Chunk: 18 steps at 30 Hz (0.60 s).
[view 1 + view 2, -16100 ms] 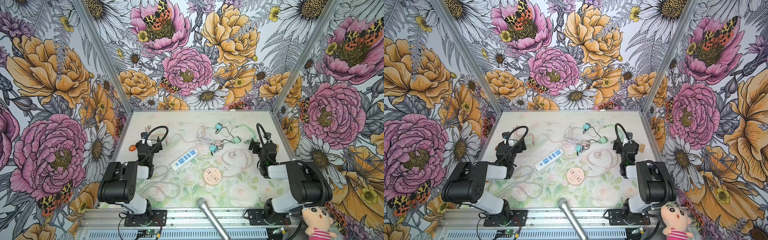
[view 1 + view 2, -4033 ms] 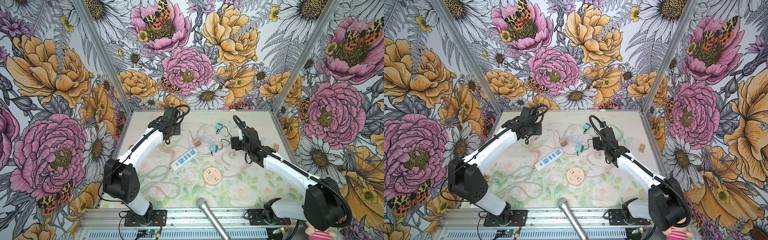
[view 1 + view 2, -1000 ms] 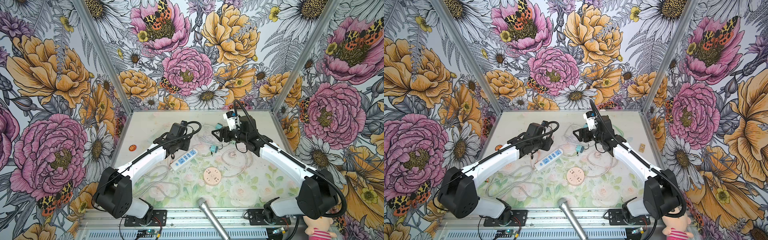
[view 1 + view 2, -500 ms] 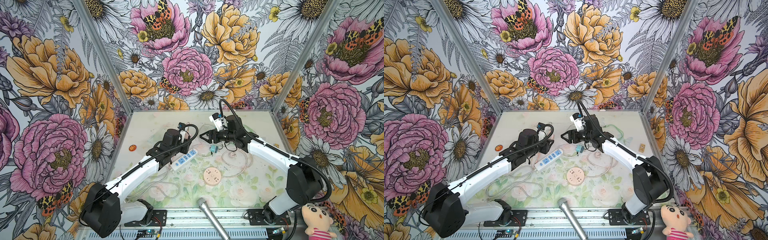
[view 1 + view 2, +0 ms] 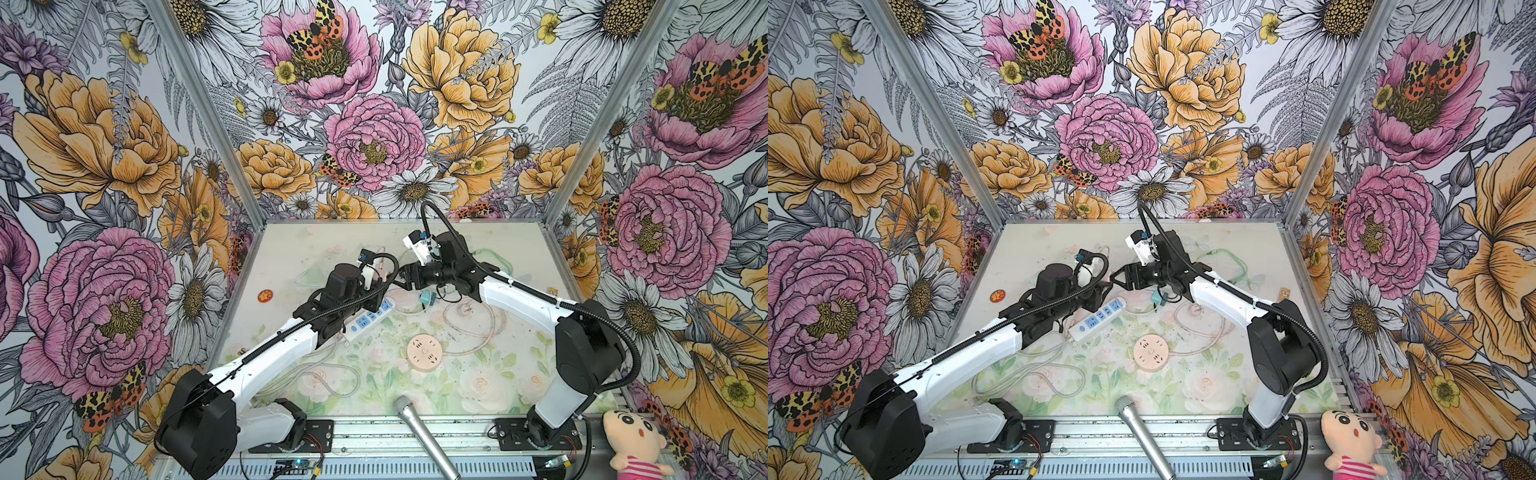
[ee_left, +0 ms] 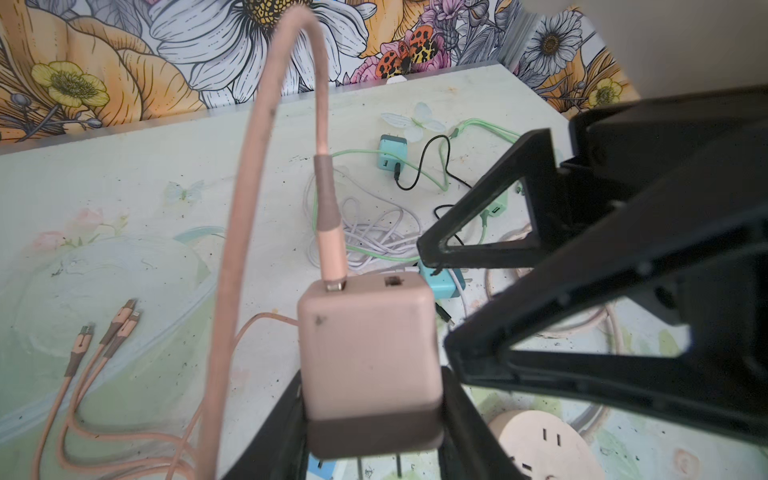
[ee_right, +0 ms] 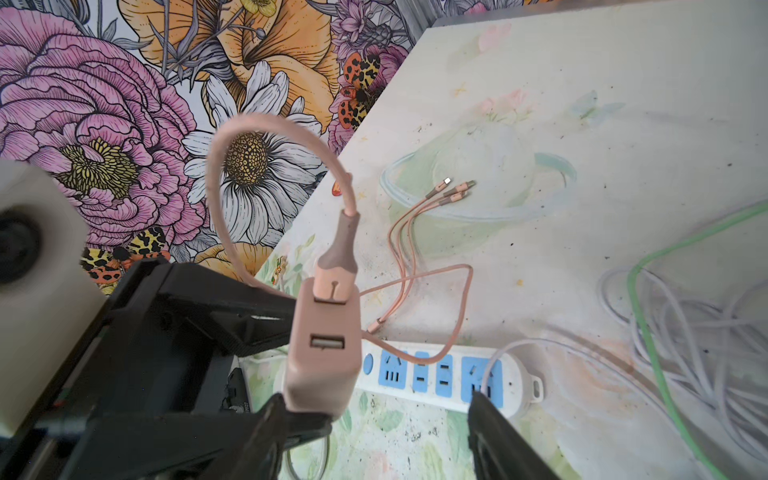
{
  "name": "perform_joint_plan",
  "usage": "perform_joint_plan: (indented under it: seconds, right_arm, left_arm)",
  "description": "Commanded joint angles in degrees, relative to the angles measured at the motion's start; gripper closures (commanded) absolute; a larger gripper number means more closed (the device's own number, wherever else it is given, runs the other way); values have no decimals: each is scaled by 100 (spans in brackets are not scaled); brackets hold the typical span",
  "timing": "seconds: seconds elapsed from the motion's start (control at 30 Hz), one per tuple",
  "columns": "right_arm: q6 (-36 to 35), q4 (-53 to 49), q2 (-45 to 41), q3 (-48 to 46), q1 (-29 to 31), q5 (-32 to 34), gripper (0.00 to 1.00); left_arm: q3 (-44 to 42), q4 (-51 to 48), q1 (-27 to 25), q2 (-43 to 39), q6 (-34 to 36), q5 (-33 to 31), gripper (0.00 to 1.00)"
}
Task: Insert the plug
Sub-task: 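Grasp the pink charger brick with the right gripper beside the left gripper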
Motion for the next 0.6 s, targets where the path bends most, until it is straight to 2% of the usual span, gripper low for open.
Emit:
perform_joint_plan:
  seconds: [0.0, 0.17, 0.33, 0.43, 0.57]
  right_arm:
    - [28, 121, 93, 225, 45, -63, 31]
    - [62, 166, 114, 272, 54, -70, 32]
    - [145, 203, 224, 318, 61, -146, 37]
    - [182, 245, 270, 323, 69, -176, 50]
    - [158, 254, 270, 323, 86, -225, 61]
  left_arm:
    - [-29, 263, -65, -120, 59, 225, 61]
    - [-58, 265, -93, -122, 73, 196, 61]
    - [-106, 367, -119, -146, 57, 208, 61]
    - [-116, 415, -149, -116, 45, 178, 61]
    - [-183, 633, -181, -90, -28, 111, 61]
